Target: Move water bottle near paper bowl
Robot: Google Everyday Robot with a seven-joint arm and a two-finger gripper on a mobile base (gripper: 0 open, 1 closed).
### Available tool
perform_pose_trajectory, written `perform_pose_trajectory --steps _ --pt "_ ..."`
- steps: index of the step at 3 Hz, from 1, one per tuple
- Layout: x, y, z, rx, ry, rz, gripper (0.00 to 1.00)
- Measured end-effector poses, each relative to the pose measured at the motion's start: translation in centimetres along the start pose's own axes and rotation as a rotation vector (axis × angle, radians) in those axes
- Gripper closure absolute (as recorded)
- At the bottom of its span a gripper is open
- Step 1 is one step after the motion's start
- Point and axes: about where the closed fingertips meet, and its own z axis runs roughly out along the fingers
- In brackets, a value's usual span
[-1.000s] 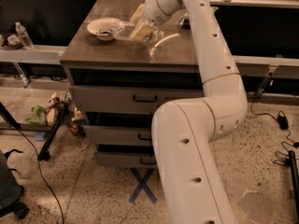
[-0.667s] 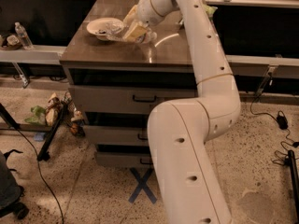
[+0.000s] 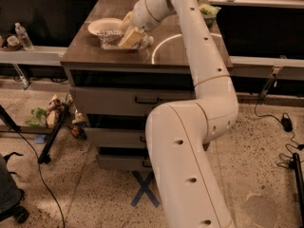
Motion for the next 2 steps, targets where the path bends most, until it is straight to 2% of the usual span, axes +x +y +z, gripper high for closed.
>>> perform_pose_trajectory --steps 1,2 --pt "-0.28 0.75 0.61 -0.038 0.020 0.010 0.42" --pt "-0.20 1.06 0.83 -0.057 0.063 0.057 0.10"
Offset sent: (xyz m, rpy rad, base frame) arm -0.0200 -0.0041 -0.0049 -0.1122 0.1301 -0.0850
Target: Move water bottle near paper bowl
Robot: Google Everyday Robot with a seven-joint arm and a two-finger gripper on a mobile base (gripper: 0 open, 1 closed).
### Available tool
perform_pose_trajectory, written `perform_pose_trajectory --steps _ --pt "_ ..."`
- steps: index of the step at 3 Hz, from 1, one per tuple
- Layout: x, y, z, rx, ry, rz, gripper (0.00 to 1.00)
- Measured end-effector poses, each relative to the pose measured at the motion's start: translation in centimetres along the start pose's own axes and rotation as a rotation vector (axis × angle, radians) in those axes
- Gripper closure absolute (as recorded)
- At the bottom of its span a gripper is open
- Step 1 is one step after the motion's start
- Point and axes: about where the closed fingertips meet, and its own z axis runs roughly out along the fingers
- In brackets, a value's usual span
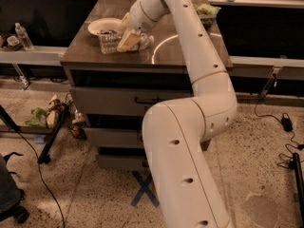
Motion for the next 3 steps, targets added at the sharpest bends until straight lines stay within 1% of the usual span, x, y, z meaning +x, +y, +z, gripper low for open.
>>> perform_pose_trajectory --steps 1,2,3 --pt "0.12 0.05 0.07 -0.004 0.024 0.037 0.00" --pt "0.22 0.04 0.01 -0.004 0.040 0.063 0.00" --pt "0.30 -0.04 -0.39 0.002 0.059 0.102 0.00"
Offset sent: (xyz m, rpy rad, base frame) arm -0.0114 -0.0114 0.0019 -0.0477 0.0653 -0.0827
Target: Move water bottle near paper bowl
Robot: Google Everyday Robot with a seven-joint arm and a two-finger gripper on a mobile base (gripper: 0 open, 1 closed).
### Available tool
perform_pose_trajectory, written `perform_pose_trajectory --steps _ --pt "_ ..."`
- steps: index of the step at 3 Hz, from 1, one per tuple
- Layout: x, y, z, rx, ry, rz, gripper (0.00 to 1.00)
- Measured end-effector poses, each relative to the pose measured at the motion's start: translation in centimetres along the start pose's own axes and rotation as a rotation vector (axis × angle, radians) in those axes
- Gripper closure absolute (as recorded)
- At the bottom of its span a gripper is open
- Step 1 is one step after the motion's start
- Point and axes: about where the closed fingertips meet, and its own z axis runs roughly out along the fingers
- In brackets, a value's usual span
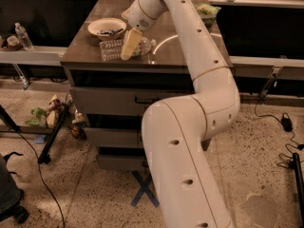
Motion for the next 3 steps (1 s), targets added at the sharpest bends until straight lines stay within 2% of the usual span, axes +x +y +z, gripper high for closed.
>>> perform_pose_trajectory --steps 1,2,3 --pt "0.0 0.0 -0.2 0.003 -0.002 0.006 0.00" --pt "0.9 -0.6 -3.0 0.046 -0.001 0.043 0.00" --pt "2.7 -1.5 -8.1 0.129 0.044 0.072 0.00"
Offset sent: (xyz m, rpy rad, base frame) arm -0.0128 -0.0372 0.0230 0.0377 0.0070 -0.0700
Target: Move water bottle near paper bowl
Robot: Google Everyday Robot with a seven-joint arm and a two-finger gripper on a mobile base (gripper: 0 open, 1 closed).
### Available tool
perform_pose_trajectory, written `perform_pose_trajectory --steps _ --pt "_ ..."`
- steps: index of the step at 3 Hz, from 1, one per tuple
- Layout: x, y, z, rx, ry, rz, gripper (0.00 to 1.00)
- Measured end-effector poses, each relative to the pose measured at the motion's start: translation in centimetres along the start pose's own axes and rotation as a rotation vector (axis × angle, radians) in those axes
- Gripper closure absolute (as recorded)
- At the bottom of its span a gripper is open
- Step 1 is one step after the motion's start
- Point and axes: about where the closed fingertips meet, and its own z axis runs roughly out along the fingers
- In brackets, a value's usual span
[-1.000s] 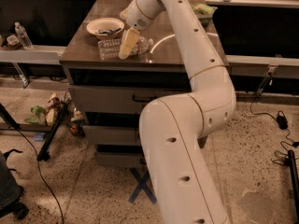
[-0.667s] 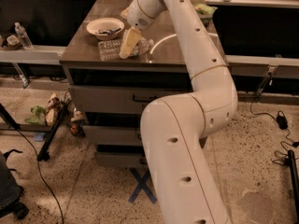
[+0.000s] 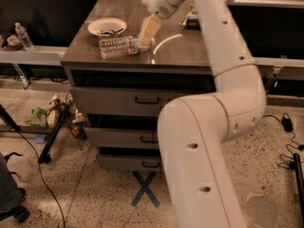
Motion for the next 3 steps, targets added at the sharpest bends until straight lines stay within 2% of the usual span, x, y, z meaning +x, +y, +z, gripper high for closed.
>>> perform_pose_trajectory --steps 2,3 --pt "3.6 -2.2 -8.0 0.145 0.098 0.052 0.00" --pt "3.6 -2.2 -8.0 0.145 0.098 0.052 0.00"
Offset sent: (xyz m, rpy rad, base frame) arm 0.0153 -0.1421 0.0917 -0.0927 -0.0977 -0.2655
